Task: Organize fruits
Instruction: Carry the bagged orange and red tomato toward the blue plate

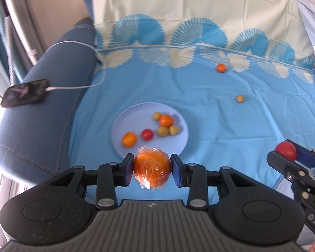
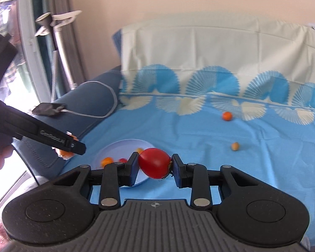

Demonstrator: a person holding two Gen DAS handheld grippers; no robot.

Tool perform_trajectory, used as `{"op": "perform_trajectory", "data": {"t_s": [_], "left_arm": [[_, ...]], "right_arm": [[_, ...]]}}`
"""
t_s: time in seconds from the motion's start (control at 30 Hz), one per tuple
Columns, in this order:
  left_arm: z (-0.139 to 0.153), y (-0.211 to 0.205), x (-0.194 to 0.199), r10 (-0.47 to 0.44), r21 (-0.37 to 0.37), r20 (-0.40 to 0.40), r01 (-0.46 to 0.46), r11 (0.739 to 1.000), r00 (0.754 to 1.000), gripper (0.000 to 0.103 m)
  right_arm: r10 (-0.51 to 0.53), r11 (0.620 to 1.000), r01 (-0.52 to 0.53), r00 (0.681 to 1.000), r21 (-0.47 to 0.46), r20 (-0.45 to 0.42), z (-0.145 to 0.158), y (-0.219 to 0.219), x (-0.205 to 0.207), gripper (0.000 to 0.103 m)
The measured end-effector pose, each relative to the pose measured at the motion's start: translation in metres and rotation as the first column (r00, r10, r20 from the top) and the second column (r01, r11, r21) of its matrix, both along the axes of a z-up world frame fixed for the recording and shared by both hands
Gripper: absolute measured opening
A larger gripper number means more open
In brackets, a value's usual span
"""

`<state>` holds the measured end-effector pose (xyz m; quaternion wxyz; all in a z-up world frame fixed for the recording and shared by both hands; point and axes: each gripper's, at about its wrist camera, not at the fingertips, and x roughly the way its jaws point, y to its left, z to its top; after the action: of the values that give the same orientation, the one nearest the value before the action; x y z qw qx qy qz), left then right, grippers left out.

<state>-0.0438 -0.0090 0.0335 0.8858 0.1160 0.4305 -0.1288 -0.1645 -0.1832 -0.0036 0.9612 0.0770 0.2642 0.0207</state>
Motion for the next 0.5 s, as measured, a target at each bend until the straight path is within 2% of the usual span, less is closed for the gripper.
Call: {"op": "perform_trajectory", "data": {"t_s": [0.23,0.5], "left_arm": [[0.007,0.031,-0.032,0.032,-0.022,0.021,-0.032,0.999,0.999,0.042],[0.001,0.039,-0.054,0.032,-0.04,0.017,-0.031,0.999,0.999,0.042]], "right_arm": [[0.08,0.996,-0.078,0.996,-0.049,0.027,0.017,0.046,-0.037,0.035],[0.107,0.989,-0.104,0.994,-0.104,0.026,0.019,0.061,-0.055,0.035]]}}
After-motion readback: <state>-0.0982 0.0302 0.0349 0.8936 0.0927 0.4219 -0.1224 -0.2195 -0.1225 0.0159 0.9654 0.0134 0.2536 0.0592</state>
